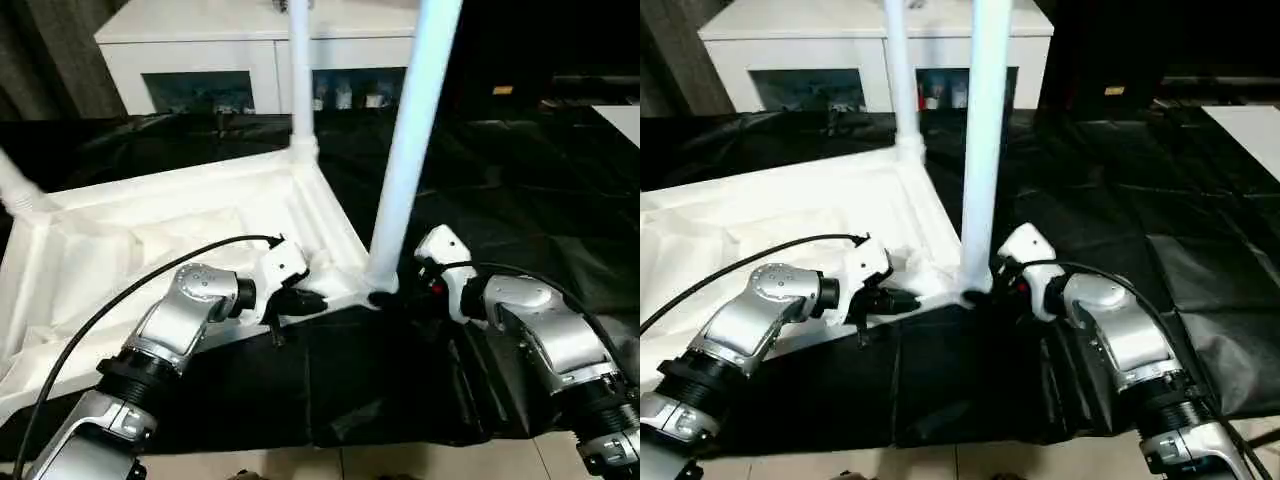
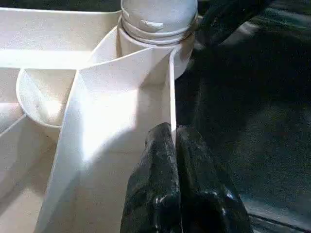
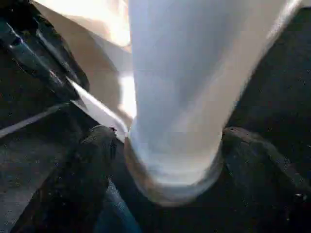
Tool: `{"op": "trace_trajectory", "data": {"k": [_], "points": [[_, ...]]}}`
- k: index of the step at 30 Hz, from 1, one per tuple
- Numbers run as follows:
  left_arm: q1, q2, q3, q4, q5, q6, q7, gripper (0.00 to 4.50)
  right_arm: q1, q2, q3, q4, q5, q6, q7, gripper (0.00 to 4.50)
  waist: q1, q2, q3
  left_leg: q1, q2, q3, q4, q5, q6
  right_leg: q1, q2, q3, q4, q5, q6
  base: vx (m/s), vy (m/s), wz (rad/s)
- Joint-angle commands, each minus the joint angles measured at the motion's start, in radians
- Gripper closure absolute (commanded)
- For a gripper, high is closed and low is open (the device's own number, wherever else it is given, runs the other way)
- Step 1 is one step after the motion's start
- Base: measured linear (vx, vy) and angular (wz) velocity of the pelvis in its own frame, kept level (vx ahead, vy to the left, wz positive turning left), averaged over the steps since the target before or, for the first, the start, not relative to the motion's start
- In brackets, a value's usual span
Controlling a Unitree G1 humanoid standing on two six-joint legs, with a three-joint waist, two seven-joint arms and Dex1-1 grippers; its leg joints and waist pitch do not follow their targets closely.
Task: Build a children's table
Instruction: Rotate leg to tighten
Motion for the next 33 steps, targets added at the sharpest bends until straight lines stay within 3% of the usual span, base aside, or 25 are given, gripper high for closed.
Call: {"op": "trace_trajectory", "data": {"k": [1,4,5,9,10,12,13,21,22,23,24,25,26,27,33], "points": [[-0.005,-0.002,-0.013,-0.035,-0.021,0.003,-0.028,4.5,-0.015,0.009,-0.004,0.01,0.011,-0.007,0.023,0.8,0.0,-0.007,-0.06,0.021,0.032,-0.01,-0.071,-0.26,0.03,0.044,-0.037,0.027,-0.058,-0.245,-0.239,0.0,0.0,0.0],[-0.001,0.002,-0.013,-0.041,-0.021,0.006,-0.031,4.5,-0.015,0.006,0.003,0.025,0.024,-0.009,0.035,0.8,-0.001,-0.009,-0.061,0.018,0.031,-0.012,-0.072,-0.249,0.025,0.048,-0.037,0.027,-0.055,-0.229,-0.231,0.0,0.0,0.0],[0.0,0.002,-0.013,-0.043,-0.021,0.008,-0.031,4.5,-0.014,0.006,0.003,0.024,0.026,-0.008,0.037,1.07,-0.001,-0.01,-0.062,0.016,0.031,-0.013,-0.072,-0.245,0.026,0.05,-0.038,0.027,-0.054,-0.223,-0.231,0.0,0.0,0.0],[0.002,0.002,-0.012,-0.048,-0.02,0.015,-0.034,4.5,-0.008,0.01,0.007,0.041,0.013,-0.012,0.05,1.37,0.0,-0.008,-0.066,0.015,0.029,-0.011,-0.067,-0.211,0.037,0.051,-0.037,0.026,-0.049,-0.169,-0.244,0.0,0.0,0.0],[0.0,0.001,-0.013,-0.046,-0.018,0.016,-0.034,4.5,-0.008,0.011,0.007,0.047,0.01,-0.012,0.052,1.37,0.0,-0.001,-0.066,0.015,0.029,-0.011,-0.066,-0.205,0.038,0.052,-0.036,0.025,-0.048,-0.153,-0.25,0.0,0.0,0.0],[-0.006,0.001,-0.012,-0.039,-0.018,0.016,-0.039,4.5,-0.012,0.013,-0.001,0.058,0.002,-0.011,0.046,1.51,0.001,-0.004,-0.067,0.015,0.028,-0.011,-0.065,-0.198,0.045,0.054,-0.036,0.024,-0.045,-0.133,-0.258,0.0,0.0,0.0],[-0.009,0.004,-0.014,-0.036,-0.016,0.015,-0.045,4.5,-0.015,0.012,-0.001,0.062,0.003,-0.011,0.045,1.56,0.001,0.0,-0.067,0.015,0.028,-0.012,-0.065,-0.198,0.044,0.054,-0.036,0.024,-0.045,-0.134,-0.259,0.0,0.0,0.0],[-0.014,0.009,-0.017,-0.037,-0.007,0.017,-0.045,4.5,-0.029,0.023,-0.02,0.106,-0.004,-0.011,0.006,1.85,-0.001,-0.003,-0.065,0.016,0.028,-0.012,-0.067,-0.225,0.036,0.054,-0.036,0.023,-0.048,-0.168,-0.258,0.0,0.0,0.0],[-0.017,0.003,-0.015,-0.034,0.002,0.021,-0.023,4.5,-0.047,0.064,-0.053,0.148,-0.015,-0.017,-0.09,1.85,-0.002,-0.008,-0.065,0.016,0.029,-0.011,-0.066,-0.224,0.032,0.053,-0.037,0.025,-0.049,-0.176,-0.255,0.0,0.0,0.0],[-0.027,-0.015,-0.01,-0.012,0.016,0.019,0.018,4.5,-0.061,0.112,-0.09,0.186,-0.014,-0.01,-0.191,1.85,-0.005,-0.004,-0.063,0.014,0.027,-0.013,-0.069,-0.231,0.024,0.051,-0.038,0.025,-0.051,-0.197,-0.252,0.0,0.0,0.0],[-0.027,-0.015,-0.01,-0.012,0.016,0.019,0.018,4.5,-0.061,0.112,-0.09,0.186,-0.014,-0.01,-0.191,1.85,-0.011,-0.005,-0.062,0.012,0.025,-0.016,-0.072,-0.255,0.009,0.052,-0.038,0.023,-0.054,-0.243,-0.237,0.0,0.0,0.0],[-0.05,-0.05,-0.001,0.04,0.041,0.006,0.098,4.5,-0.077,0.181,-0.142,0.239,-0.01,0.009,-0.339,1.86,-0.014,-0.007,-0.061,0.014,0.025,-0.016,-0.072,-0.264,0.001,0.052,-0.037,0.023,-0.055,-0.262,-0.229,0.0,0.0,0.0],[-0.059,-0.064,0.003,0.06,0.049,0.002,0.129,4.5,-0.082,0.204,-0.159,0.257,-0.008,0.017,-0.39,1.86,-0.018,-0.009,-0.06,0.016,0.024,-0.014,-0.071,-0.276,-0.003,0.045,-0.036,0.024,-0.058,-0.281,-0.224,0.0,0.0,0.0],[-0.078,-0.093,0.012,0.106,0.068,-0.007,0.198,4.5,-0.092,0.25,-0.186,0.298,-0.014,0.019,-0.502,1.87,-0.026,-0.005,-0.058,0.021,0.021,-0.018,-0.074,-0.314,-0.031,0.041,-0.036,0.023,-0.066,-0.352,-0.203,0.0,0.0,0.0],[-0.166,-0.236,0.06,0.285,0.105,0.0,0.498,4.5,-0.143,0.415,-0.244,0.485,-0.036,-0.056,-0.862,1.88,-0.033,0.006,-0.06,0.027,0.018,-0.02,-0.077,-0.364,-0.053,0.033,-0.034,0.021,-0.076,-0.358,-0.182,0.0,0.0,0.0]]}}
